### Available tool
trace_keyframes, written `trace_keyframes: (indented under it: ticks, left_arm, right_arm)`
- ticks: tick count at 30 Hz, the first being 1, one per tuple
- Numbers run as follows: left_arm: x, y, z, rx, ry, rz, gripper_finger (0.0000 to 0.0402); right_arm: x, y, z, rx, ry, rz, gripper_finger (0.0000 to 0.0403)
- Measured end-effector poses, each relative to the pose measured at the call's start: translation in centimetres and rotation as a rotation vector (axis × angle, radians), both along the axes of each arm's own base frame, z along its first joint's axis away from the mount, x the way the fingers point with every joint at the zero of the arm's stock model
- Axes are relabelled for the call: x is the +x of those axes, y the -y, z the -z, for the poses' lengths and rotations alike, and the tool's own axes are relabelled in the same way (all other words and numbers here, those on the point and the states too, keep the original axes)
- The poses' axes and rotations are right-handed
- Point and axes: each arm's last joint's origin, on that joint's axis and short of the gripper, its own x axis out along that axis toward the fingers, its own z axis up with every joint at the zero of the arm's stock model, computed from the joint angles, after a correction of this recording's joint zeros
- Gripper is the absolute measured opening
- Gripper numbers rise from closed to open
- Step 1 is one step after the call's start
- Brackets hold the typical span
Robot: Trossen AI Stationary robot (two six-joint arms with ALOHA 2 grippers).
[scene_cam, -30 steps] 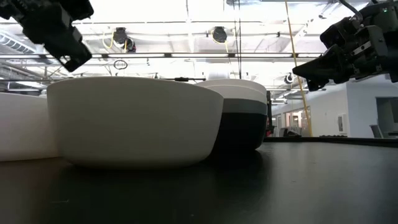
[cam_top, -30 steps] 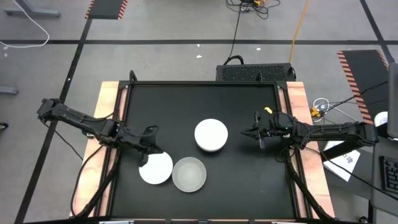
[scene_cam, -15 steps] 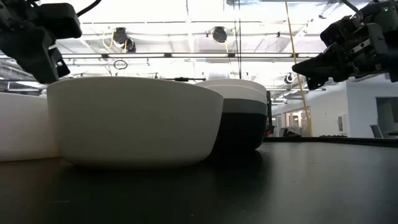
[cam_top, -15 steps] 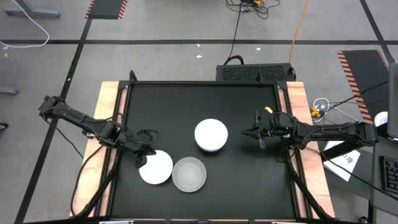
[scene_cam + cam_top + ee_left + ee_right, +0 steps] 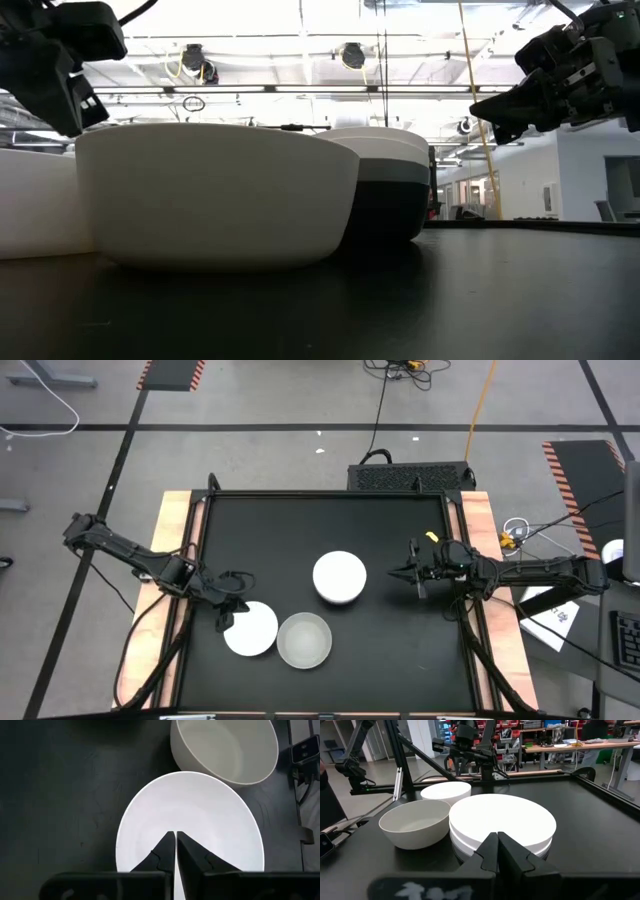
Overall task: Nest bowls inside each other
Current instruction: Stack the white bowl on the white bowl
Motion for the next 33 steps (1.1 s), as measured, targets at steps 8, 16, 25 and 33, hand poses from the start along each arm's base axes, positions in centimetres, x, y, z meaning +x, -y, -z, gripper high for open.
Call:
trace_keyframes:
  ticks: [8, 16, 25, 33]
  left_arm:
    - [0.0, 0.1, 0.0, -0.004, -0.001, 0.046, 0.0039]
    - [0.0, 0.1, 0.0, 0.001, 0.000, 0.052, 0.0137]
    - [-0.3, -0.3, 0.6, 0.086, -0.054, -0.020, 0.0237]
    - [0.4, -0.1, 1.9, 0.129, -0.151, -0.036, 0.0259]
  right_arm:
    - [0.0, 0.0, 0.0, 0.007, -0.001, 0.000, 0.0000]
    - [0.0, 0.0, 0.0, 0.008, -0.001, 0.000, 0.0000]
    - [0.0, 0.0, 0.0, 0.008, -0.001, 0.000, 0.0000]
    - [0.0, 0.0, 0.0, 0.016, -0.001, 0.001, 0.0000]
